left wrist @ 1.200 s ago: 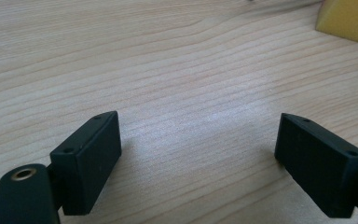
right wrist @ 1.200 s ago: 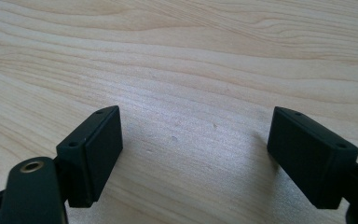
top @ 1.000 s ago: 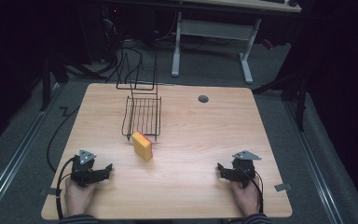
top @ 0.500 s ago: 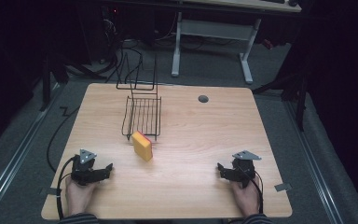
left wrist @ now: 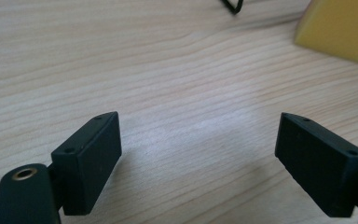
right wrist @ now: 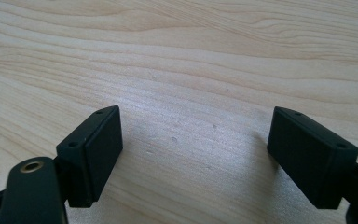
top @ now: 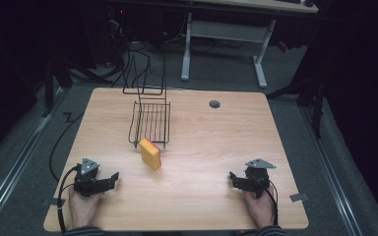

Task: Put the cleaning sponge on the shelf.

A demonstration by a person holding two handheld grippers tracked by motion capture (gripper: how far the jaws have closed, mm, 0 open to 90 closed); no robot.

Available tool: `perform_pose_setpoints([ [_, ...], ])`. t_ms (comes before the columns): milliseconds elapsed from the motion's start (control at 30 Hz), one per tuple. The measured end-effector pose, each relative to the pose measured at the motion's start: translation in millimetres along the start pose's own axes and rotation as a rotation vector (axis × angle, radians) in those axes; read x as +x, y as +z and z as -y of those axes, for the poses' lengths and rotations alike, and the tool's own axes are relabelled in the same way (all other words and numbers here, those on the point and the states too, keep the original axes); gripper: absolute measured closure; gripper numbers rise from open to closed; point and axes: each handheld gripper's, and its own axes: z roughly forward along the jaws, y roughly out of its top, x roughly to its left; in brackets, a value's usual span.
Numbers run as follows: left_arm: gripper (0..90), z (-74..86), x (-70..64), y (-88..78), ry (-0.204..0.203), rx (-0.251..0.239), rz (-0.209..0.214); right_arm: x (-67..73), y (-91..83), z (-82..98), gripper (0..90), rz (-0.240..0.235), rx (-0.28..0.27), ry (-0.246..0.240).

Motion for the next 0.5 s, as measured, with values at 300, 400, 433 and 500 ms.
perform_pose_setpoints([
  [300,14.7,1.3,2.3,-5.9,-0.02,-0.021,0.028,0.0,0.0,0.0,18.2,0.0,0.0,0.0],
  [400,14.3,-1.1,0.5,-8.0,-0.018,-0.03,0.035,0.0,0.0,0.0,18.2,0.0,0.0,0.0],
  [433,14.3,-2.9,-0.8,-9.4,-0.014,-0.035,0.037,0.0,0.0,0.0,18.2,0.0,0.0,0.0],
  [500,13.0,-4.7,-2.0,-10.8,-0.009,-0.035,0.05,0.0,0.0,0.0,18.2,0.0,0.0,0.0],
])
